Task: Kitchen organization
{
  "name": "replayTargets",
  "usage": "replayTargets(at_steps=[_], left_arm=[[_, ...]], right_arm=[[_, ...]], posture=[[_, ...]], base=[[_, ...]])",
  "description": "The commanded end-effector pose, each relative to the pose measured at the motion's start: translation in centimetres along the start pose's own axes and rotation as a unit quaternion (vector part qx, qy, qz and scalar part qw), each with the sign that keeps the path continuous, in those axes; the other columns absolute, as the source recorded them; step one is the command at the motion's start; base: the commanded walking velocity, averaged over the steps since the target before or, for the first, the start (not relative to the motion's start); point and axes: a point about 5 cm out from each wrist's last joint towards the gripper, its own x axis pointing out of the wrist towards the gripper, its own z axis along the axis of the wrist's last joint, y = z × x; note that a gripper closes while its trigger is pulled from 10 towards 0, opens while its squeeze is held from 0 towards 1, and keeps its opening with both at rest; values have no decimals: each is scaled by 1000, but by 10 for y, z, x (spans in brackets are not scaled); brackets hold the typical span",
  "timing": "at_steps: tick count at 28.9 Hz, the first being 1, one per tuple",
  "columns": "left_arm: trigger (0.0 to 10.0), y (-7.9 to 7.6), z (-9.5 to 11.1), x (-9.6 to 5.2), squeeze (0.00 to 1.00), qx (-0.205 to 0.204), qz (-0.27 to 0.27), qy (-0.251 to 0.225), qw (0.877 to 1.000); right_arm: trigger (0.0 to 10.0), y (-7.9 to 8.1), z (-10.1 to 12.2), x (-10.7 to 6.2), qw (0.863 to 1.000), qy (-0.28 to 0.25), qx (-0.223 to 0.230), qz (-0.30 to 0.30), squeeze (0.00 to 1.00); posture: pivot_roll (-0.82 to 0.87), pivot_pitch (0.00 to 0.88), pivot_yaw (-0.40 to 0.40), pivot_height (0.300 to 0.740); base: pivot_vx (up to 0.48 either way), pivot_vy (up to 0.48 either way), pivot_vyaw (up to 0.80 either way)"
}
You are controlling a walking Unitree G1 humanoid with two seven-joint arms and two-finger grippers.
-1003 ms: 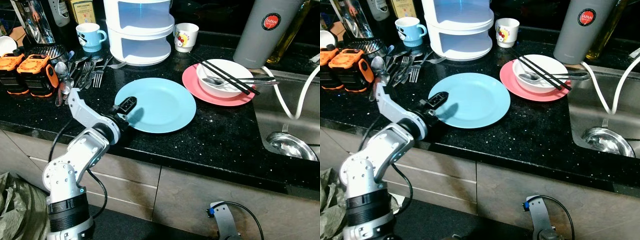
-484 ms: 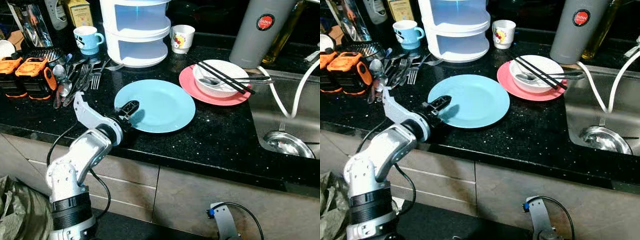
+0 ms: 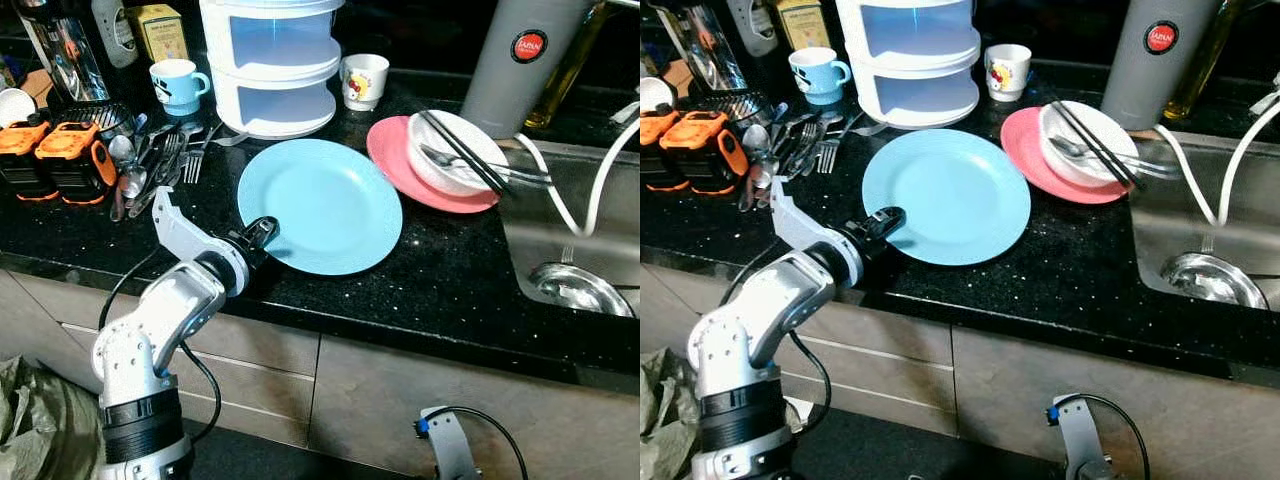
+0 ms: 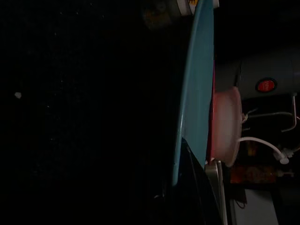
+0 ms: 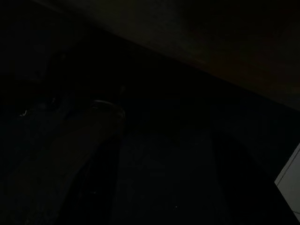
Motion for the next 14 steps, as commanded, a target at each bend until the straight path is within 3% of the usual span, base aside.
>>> replayTargets(at_steps=[1, 6, 13, 14], left_arm=[[0, 22, 0, 1, 0, -12, 55, -2, 998], [0, 19, 4, -1, 0, -7, 52, -12, 999], [0, 37, 7, -8, 0, 24, 130, -26, 991], [0, 46, 10, -12, 0, 34, 158, -35, 986]], right_arm=[[10000, 3, -6, 0, 1000, 7, 4, 3, 0], [10000, 3, -7, 0, 1000, 8, 4, 3, 0], [10000, 3, -6, 0, 1000, 6, 5, 4, 0], [10000, 3, -6, 0, 1000, 6, 6, 4, 0]], posture=[[48, 73, 5, 740], [52, 62, 8, 740], [54, 65, 12, 740], [54, 65, 12, 740]], base=[[0, 0, 0], [0, 0, 0], [0, 0, 0], [0, 0, 0]])
